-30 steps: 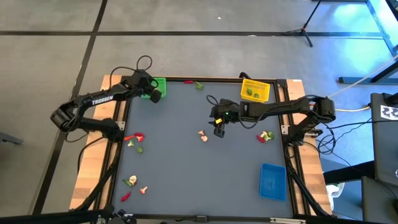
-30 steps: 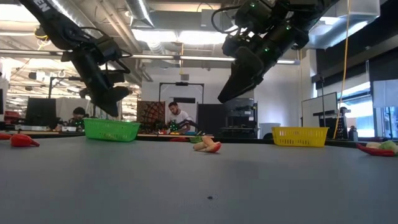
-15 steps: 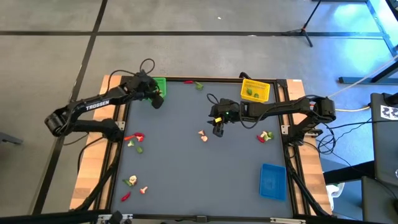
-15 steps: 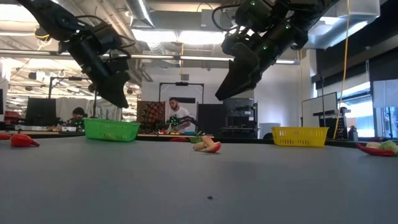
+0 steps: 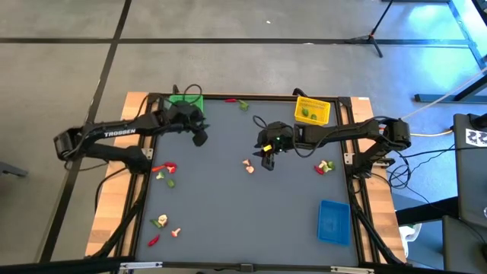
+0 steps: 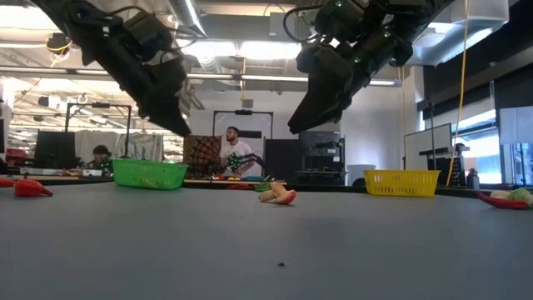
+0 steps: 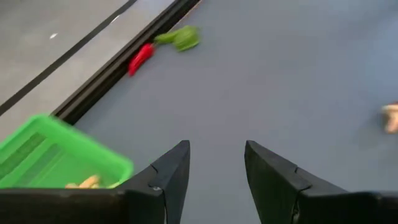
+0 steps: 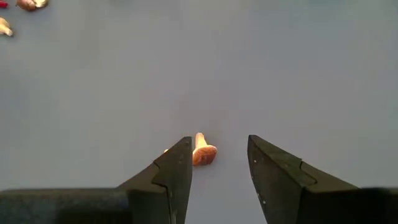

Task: Sort produce into baskets
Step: Put the brown mushroom into the green bin

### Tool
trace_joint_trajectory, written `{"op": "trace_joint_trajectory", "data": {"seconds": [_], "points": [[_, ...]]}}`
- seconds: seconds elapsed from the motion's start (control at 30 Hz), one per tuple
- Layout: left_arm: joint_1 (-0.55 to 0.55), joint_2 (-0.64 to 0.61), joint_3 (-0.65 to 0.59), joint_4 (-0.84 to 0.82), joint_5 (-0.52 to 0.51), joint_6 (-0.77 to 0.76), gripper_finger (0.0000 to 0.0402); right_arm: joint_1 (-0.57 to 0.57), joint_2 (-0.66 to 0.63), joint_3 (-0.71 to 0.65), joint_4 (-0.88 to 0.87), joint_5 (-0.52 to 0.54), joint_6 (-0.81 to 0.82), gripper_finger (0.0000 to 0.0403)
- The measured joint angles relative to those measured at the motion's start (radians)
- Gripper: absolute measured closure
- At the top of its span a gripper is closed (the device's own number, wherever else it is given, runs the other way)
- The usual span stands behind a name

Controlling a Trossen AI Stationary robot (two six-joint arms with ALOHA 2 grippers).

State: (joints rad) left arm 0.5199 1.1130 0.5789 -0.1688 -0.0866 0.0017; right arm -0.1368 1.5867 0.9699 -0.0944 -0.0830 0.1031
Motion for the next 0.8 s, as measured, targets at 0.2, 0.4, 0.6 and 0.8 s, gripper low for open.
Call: {"op": "trace_joint_trajectory", "data": {"seconds": [0.2, 0.4, 0.6, 0.8], "points": [[-0.101, 0.000, 0.000, 0.055, 0.000, -0.005, 0.0251, 0.000, 0.001, 0.000, -0.002, 0.002, 0.003, 0.0246], [-0.195, 0.000, 0.000, 0.121, 0.000, -0.015, 0.0251, 0.034, 0.001, 0.000, -0.017, 0.020, 0.024, 0.0246], [-0.278, 0.000, 0.000, 0.170, 0.000, -0.034, 0.0251, 0.071, -0.049, 0.000, -0.109, 0.036, 0.024, 0.0246], [-0.332, 0.006, 0.000, 0.179, 0.000, -0.063, 0.0251, 0.122, -0.166, 0.001, -0.331, 0.063, 0.046, 0.0246]]}}
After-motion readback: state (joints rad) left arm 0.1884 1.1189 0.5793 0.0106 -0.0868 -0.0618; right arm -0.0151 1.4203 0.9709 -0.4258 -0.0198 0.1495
